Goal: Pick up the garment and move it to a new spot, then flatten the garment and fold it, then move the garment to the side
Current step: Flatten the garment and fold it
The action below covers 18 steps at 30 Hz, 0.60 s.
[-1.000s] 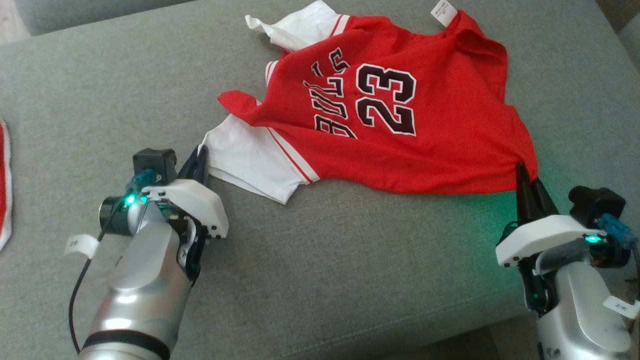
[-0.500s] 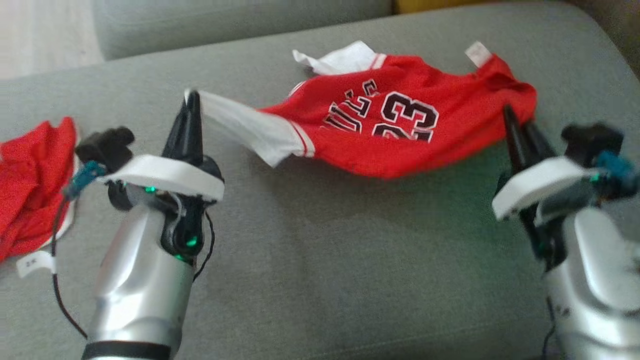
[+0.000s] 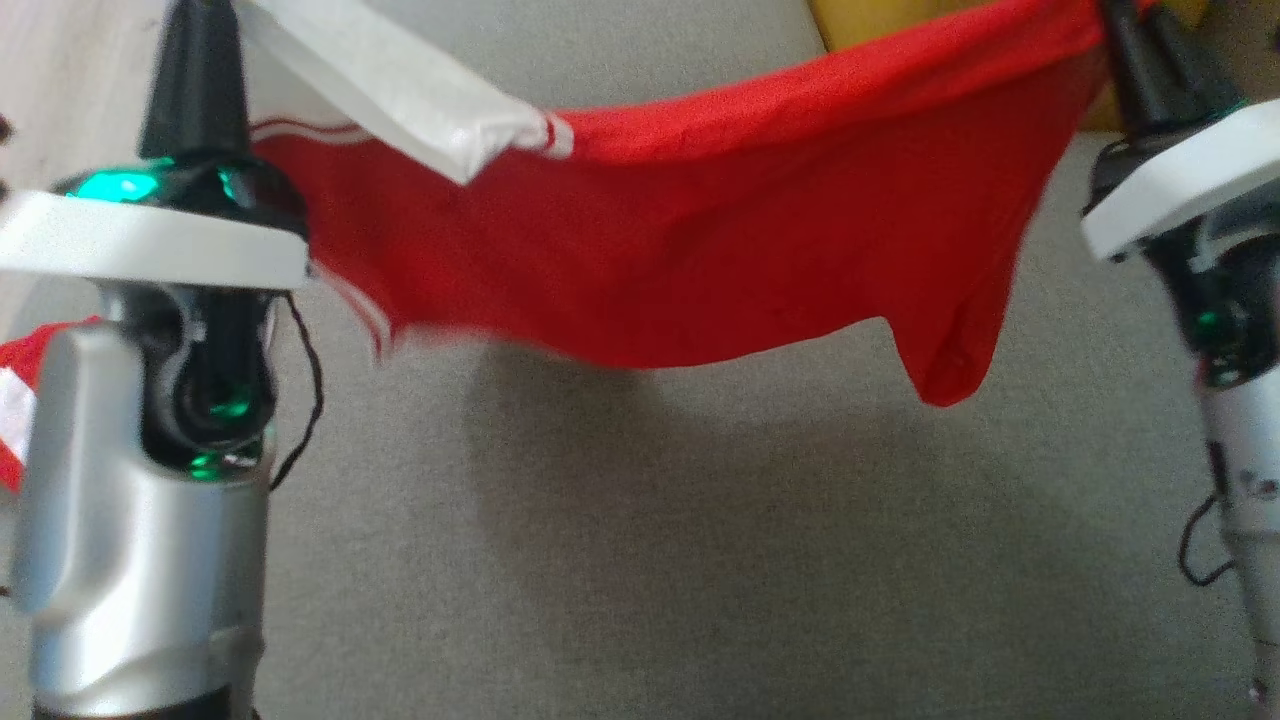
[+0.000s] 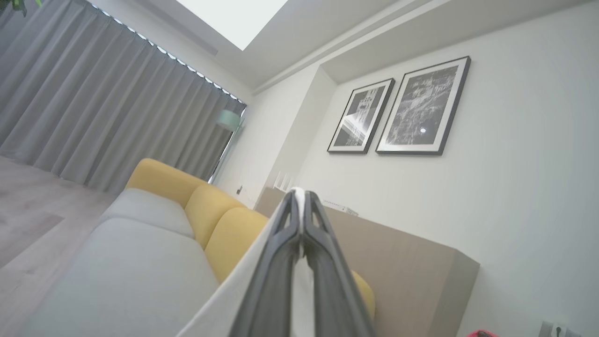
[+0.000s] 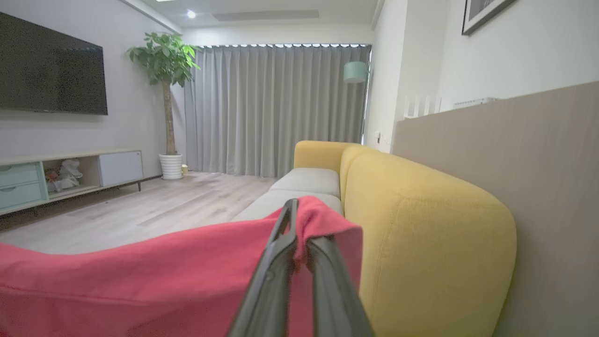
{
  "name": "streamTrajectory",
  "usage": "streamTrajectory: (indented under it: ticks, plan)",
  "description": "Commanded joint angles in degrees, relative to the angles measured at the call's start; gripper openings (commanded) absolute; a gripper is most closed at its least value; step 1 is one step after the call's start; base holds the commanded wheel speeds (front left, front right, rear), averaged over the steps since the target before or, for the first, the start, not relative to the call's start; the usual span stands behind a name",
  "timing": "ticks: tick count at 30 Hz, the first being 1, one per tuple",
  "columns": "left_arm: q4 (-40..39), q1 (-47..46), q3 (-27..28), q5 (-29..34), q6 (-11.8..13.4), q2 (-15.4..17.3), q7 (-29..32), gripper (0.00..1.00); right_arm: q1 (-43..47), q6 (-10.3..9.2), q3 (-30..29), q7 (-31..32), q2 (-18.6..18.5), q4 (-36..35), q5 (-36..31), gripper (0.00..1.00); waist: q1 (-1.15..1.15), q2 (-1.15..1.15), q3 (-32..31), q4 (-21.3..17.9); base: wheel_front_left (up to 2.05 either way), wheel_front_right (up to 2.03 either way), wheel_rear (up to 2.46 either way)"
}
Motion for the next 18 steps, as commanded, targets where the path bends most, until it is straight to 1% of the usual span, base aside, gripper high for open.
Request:
streamTrajectory:
  ticks: [1,5,8,10,13,14,16,18]
  plan:
    - [-4.10,-2.55,2.18,-0.22,0.87,1.97,0.90,0.00,-2.53,0.12,-0.44,1.49,-1.01,-3.43,1.08,0.00,0.00,0.00,-0.60,0.21,0.00,0.00,0.00]
    - [-12.89,-1.40,3.09,-0.62,4.40,2.16,3.82,0.00,-1.03,0.12,-4.67,8.05,-1.28,-10.34,4.44,0.00,0.00,0.00,-1.32,0.03,0.00,0.00,0.00]
    - [-18.25,-1.36,3.49,-0.86,7.03,2.29,6.33,0.00,1.05,0.12,-8.38,14.19,-0.83,-15.47,4.28,0.00,0.00,0.00,-1.48,-0.16,0.00,0.00,0.00]
    - [-20.67,-1.91,3.73,-0.82,8.89,2.56,8.28,0.00,2.33,0.12,-10.53,18.74,0.21,-18.47,3.94,0.00,0.00,0.00,-1.27,-0.38,0.00,0.00,0.00]
    - [-22.18,-3.44,3.95,-0.11,10.91,3.51,10.65,0.00,3.20,0.12,-12.40,24.41,1.86,-22.16,3.16,0.00,0.00,0.00,-0.29,-0.88,0.00,0.00,0.00]
    - [-22.18,-3.44,3.95,-0.11,10.91,3.51,10.65,0.00,3.20,0.12,-12.40,24.41,1.86,-22.16,3.16,0.00,0.00,0.00,-0.29,-0.88,0.00,0.00,0.00]
    - [-21.41,-4.84,3.78,0.82,11.80,4.25,11.80,0.00,2.98,0.12,-12.40,26.72,2.13,-23.46,1.88,0.00,0.00,0.00,0.82,-1.18,0.00,0.00,0.00]
    - [-19.38,-6.71,3.25,0.74,12.22,4.20,12.83,0.00,1.83,0.12,-12.41,27.80,3.20,-23.38,1.49,0.00,0.00,0.00,2.25,-1.45,0.00,0.00,0.00]
